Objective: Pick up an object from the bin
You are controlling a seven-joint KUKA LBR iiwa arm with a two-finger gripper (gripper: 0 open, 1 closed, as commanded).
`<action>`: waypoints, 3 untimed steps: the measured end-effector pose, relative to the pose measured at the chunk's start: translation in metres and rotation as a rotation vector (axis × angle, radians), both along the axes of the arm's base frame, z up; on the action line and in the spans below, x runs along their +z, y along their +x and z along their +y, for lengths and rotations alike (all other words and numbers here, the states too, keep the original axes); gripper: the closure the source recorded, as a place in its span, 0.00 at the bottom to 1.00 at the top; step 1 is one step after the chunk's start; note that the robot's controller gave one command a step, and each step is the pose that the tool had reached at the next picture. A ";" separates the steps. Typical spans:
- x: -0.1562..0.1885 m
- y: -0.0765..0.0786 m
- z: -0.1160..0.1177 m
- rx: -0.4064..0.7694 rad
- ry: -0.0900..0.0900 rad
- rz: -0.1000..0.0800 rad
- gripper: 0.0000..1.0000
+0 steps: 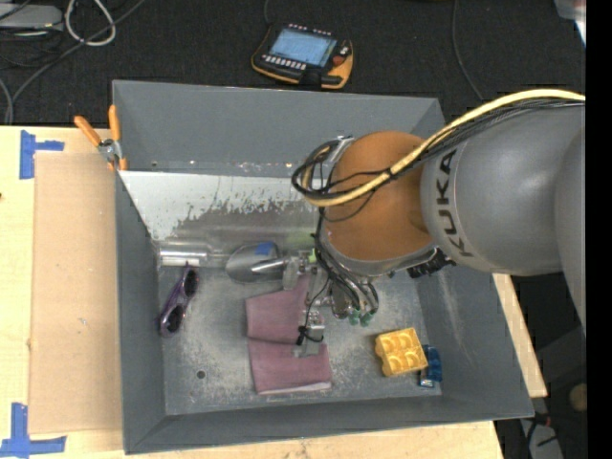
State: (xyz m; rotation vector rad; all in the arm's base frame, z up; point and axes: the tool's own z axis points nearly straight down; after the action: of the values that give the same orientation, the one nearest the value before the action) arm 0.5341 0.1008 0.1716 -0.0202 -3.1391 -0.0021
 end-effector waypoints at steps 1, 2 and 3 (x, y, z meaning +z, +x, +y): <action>0.000 0.000 0.000 0.000 0.000 0.000 0.00; -0.071 0.001 0.029 0.016 0.000 0.007 0.00; -0.057 -0.018 0.036 -0.133 0.001 -0.006 1.00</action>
Offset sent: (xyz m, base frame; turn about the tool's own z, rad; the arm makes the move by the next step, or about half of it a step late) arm 0.0030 0.0274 -0.0658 -0.0122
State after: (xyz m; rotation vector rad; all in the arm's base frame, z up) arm 0.5156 0.1370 0.1148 -0.2292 -3.1373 -0.0043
